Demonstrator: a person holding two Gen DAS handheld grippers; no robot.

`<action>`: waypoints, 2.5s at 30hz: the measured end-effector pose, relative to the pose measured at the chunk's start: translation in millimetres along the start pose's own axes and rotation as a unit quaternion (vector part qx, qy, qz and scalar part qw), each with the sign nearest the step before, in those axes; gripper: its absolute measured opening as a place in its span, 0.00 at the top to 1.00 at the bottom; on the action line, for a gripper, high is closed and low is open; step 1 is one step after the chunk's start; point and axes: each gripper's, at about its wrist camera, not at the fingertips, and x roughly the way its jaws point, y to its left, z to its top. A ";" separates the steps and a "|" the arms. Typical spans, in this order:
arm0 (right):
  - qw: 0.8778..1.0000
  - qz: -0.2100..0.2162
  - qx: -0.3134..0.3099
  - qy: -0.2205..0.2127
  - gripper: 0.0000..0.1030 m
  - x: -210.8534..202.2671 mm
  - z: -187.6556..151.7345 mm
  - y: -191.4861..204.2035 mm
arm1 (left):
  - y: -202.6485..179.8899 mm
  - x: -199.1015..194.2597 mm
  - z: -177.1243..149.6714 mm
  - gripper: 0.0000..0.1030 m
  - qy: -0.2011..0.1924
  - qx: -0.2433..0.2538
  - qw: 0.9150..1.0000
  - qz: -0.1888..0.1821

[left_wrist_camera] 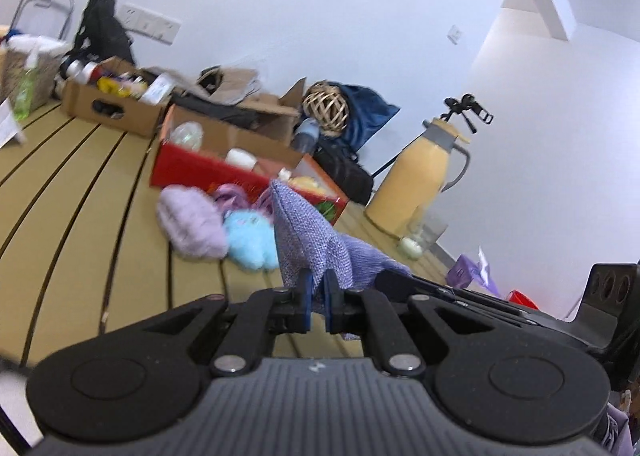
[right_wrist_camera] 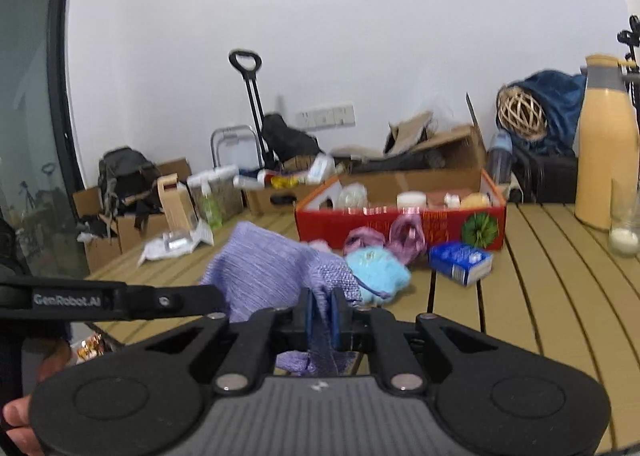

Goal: Organize soft objects
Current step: 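Carry the lavender cloth into the cardboard box and open both grippers, then bring both grippers back over the table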

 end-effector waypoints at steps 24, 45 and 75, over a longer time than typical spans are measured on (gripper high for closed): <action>0.979 0.042 0.024 0.198 0.83 366.7 107.6 -87.9 | 136.1 227.5 142.7 0.70 0.050 0.024 0.987 0.148; 0.996 -0.004 -0.086 0.027 0.23 115.6 179.8 -51.3 | 30.2 76.6 165.3 0.26 -0.056 0.126 0.977 0.162; 0.996 -0.034 -0.062 -0.046 0.12 -103.5 -51.0 27.1 | -41.1 -112.2 -53.6 0.00 -0.095 0.149 0.965 0.193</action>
